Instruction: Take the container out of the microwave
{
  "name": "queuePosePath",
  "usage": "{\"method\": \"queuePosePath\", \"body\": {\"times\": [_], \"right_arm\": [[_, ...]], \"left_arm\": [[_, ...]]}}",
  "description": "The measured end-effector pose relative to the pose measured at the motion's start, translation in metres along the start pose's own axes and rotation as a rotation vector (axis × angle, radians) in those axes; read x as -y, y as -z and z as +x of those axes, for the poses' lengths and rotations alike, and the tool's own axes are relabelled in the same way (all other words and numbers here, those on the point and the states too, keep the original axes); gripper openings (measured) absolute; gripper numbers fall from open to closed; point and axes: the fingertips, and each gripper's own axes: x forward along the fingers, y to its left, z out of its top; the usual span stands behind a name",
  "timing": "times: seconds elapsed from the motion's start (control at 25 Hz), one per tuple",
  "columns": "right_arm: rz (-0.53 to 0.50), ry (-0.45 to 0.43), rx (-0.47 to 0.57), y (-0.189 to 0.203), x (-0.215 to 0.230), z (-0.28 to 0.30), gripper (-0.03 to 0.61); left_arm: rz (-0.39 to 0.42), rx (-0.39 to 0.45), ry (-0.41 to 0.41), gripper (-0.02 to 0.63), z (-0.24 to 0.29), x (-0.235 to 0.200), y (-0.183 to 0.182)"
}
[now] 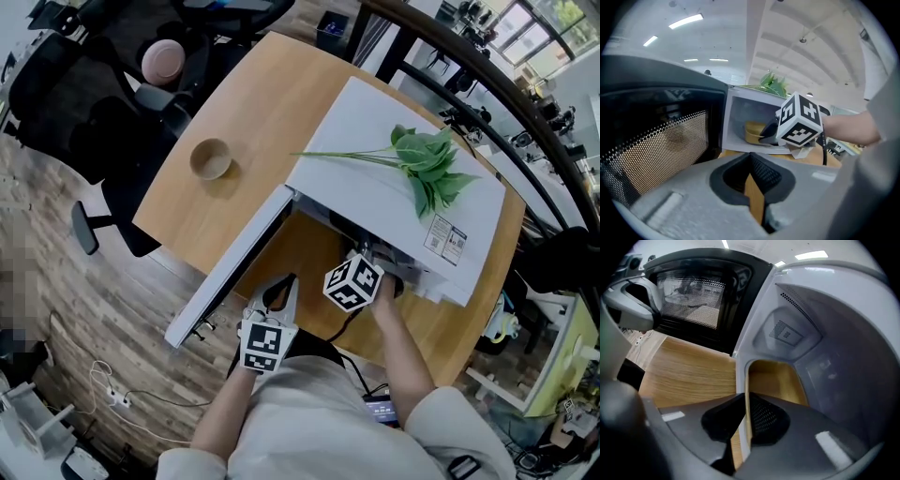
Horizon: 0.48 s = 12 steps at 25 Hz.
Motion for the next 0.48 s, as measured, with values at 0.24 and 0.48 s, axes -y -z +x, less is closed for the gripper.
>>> {"method": "queuePosePath", "body": {"times": [0.24,0.48], "right_arm": [[0.014,0.004,0.008,0.0,-0.007,-0.01,0.035],[0.021,0.005,0.014,0.0,-0.015,-0.018,0.035]], "left_arm": [[0.001,0.008,0.009,0.003,-0.004,-0.001,0.0],[0.005,0.015,0.018,0.003,-0.009,0.0,0.0]]}}
